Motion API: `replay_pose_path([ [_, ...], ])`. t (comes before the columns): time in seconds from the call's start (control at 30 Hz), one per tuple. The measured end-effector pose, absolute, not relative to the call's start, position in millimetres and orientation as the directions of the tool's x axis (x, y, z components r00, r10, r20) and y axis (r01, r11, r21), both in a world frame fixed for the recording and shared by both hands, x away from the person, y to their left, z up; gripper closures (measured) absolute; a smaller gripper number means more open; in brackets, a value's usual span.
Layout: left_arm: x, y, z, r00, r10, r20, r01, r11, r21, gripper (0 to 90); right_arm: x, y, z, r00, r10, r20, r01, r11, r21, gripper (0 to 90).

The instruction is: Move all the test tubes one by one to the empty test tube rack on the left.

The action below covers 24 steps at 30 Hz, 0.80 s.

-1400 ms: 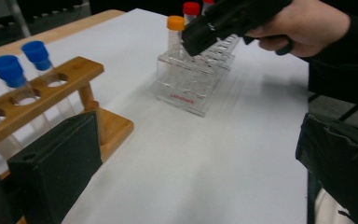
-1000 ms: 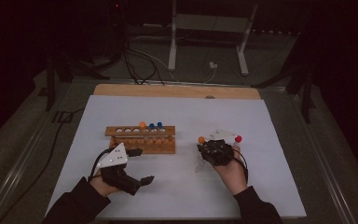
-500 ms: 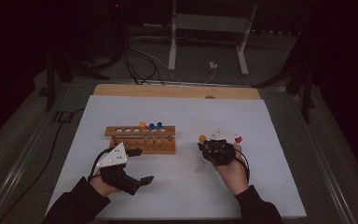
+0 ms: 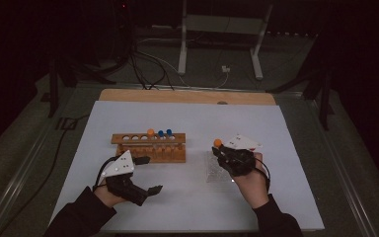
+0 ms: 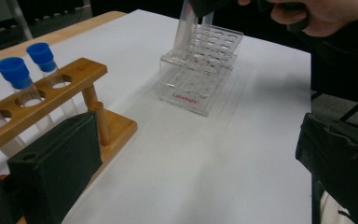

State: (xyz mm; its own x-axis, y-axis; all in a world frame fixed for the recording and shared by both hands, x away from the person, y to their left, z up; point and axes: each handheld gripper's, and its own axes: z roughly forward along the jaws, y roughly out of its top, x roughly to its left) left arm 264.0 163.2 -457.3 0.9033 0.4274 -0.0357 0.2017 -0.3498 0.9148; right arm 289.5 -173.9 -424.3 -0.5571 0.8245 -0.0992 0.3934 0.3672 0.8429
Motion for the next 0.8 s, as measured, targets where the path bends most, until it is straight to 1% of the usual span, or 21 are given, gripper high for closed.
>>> replay_pose_path([
  [0.1,263.4,163.4,-455.5,0.904,0.427,-0.027,0.195,-0.355,0.914,1.0,283.9,-174.0,-416.3,-0.562,0.821,-0.096,0.373,0.356,0.857,74.8],
  [0.33,261.8,162.6,-452.0,0.906,0.422,-0.021,0.186,-0.353,0.917,1.0,271.0,-161.3,-409.7,-0.629,0.772,-0.087,0.341,0.375,0.862,74.8],
  [0.57,260.1,161.5,-447.3,0.91,0.414,-0.026,0.183,-0.343,0.922,1.0,265.6,-147.0,-418.4,-0.681,0.73,-0.06,0.354,0.4,0.845,74.8],
  [0.8,258.6,158.6,-442.2,0.915,0.403,-0.031,0.176,-0.328,0.928,1.0,262.0,-133.5,-431.0,-0.72,0.692,-0.053,0.364,0.443,0.82,74.8],
])
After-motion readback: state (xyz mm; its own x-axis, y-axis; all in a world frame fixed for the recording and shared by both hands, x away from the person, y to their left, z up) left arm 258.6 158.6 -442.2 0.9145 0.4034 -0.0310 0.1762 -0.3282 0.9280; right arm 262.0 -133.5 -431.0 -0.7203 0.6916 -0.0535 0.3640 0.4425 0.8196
